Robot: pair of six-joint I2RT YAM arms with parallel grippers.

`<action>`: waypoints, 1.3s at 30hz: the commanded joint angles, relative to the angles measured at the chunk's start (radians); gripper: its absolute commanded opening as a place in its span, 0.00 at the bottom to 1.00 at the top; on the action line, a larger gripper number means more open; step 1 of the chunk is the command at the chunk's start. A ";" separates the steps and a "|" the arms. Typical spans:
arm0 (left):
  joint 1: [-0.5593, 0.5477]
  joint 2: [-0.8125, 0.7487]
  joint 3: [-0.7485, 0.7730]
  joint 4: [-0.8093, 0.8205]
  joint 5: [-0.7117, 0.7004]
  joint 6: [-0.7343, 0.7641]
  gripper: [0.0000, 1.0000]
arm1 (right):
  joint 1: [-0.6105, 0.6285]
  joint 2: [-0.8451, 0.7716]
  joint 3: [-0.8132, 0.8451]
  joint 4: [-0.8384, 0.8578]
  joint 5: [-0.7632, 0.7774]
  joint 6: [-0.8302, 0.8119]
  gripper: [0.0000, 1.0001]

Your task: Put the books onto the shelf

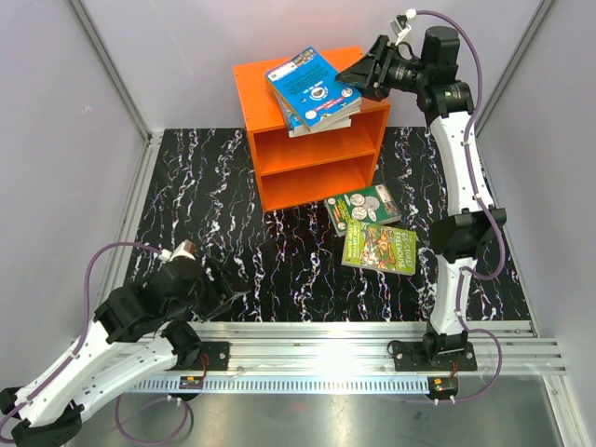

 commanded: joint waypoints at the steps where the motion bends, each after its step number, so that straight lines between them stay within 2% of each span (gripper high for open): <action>1: 0.002 -0.014 -0.001 0.003 -0.034 -0.013 0.75 | -0.003 -0.004 0.000 0.059 0.017 0.004 0.69; 4: 0.002 -0.014 -0.001 0.004 -0.032 -0.013 0.75 | -0.003 -0.034 -0.038 0.042 0.041 -0.022 0.72; 5: 0.002 -0.013 -0.001 0.006 -0.032 -0.014 0.75 | -0.003 -0.042 -0.043 0.023 0.057 -0.040 0.76; 7: 0.002 -0.011 -0.001 0.009 -0.031 -0.011 0.75 | -0.003 -0.070 -0.044 -0.070 0.148 -0.107 0.81; 9: 0.002 -0.006 -0.001 0.010 -0.027 -0.008 0.75 | -0.005 -0.105 -0.076 -0.159 0.285 -0.160 0.94; 10: 0.002 -0.005 0.000 0.010 -0.027 -0.008 0.75 | -0.003 -0.131 -0.089 -0.185 0.369 -0.180 0.96; 12: 0.002 0.000 0.000 0.015 -0.024 -0.003 0.75 | -0.005 -0.172 -0.139 -0.187 0.437 -0.192 1.00; 21: 0.002 0.029 0.005 0.035 0.003 0.027 0.74 | -0.014 -0.292 -0.257 -0.044 0.403 -0.180 1.00; 25: 0.001 0.029 0.008 0.040 0.008 0.036 0.74 | -0.014 -0.350 -0.299 -0.047 0.440 -0.180 1.00; 28: 0.002 0.023 0.008 0.034 0.011 0.038 0.74 | -0.014 -0.464 -0.450 0.014 0.454 -0.171 0.75; 29: 0.002 0.015 0.007 0.029 0.011 0.038 0.74 | -0.014 -0.499 -0.560 0.043 0.456 -0.157 0.50; 31: 0.002 0.004 0.005 0.018 0.009 0.037 0.74 | -0.015 -0.591 -0.662 0.121 0.454 -0.117 0.25; 32: 0.002 -0.005 -0.001 0.017 0.008 0.035 0.74 | -0.014 -0.616 -0.747 0.141 0.445 -0.103 0.18; 33: 0.001 -0.009 -0.004 0.015 0.008 0.035 0.74 | -0.012 -0.646 -0.782 0.172 0.422 -0.091 0.06; 34: 0.002 -0.014 -0.004 0.014 0.009 0.033 0.74 | -0.009 -0.657 -0.809 0.178 0.410 -0.071 0.01; 39: 0.001 -0.011 -0.007 0.023 0.020 0.040 0.74 | 0.024 -0.688 -0.883 0.195 0.390 -0.056 0.00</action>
